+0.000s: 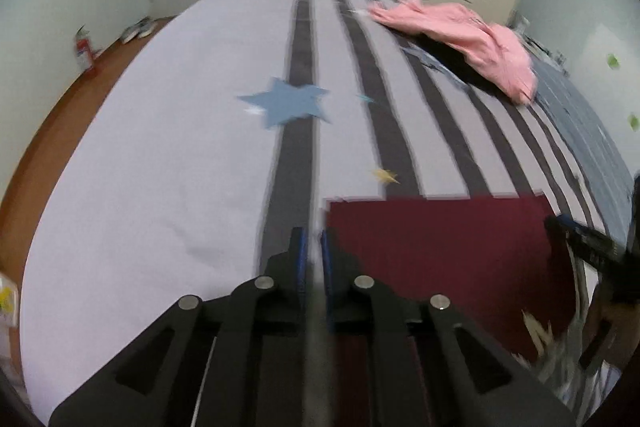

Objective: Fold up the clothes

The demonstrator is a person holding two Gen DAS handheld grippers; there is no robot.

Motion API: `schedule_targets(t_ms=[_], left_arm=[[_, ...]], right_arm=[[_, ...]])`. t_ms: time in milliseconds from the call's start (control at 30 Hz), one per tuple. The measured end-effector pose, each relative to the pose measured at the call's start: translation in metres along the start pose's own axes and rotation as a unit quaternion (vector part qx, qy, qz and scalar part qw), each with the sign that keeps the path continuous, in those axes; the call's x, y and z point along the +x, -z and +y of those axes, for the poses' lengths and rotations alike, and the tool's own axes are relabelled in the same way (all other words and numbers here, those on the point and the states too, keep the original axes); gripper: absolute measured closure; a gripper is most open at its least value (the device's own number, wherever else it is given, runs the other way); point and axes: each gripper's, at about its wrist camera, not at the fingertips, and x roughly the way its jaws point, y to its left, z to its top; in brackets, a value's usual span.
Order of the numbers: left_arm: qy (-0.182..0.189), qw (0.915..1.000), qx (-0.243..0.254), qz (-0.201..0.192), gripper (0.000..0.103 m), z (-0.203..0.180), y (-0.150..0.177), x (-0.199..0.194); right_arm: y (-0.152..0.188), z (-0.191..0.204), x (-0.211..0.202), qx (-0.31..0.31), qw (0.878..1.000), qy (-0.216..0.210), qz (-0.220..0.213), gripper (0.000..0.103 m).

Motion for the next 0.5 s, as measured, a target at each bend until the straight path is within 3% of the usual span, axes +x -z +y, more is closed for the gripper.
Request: schedule_targets(t_ms=[100,333,400,500], left_arm=[[0.008,0.9998,0.004,0.02,0.087,-0.005,0.013,0.004],[-0.068,0.995,-0.038,0.063,0.08,0.041,0.041,0.007],[-0.055,0.9936,-0.074,0.065,0.08,0.057,0.044,-0.003],[-0.018,0.9964,-0.072,0.04,0.077,0.056,0.044,-0.022]], right_arm=[[0.012,-0.016,-0.013,0.006,1.0,0.004,0.007,0.06],[0.031,-0.059,-0.03,0.02,0.999,0.036,0.032,0.059],[0.031,-0.067,-0.036,0.041,0.998,0.025,0.03,0.059],[0.026,-0.063,-0.043,0.056,0.998,-0.019,0.027,0.059]])
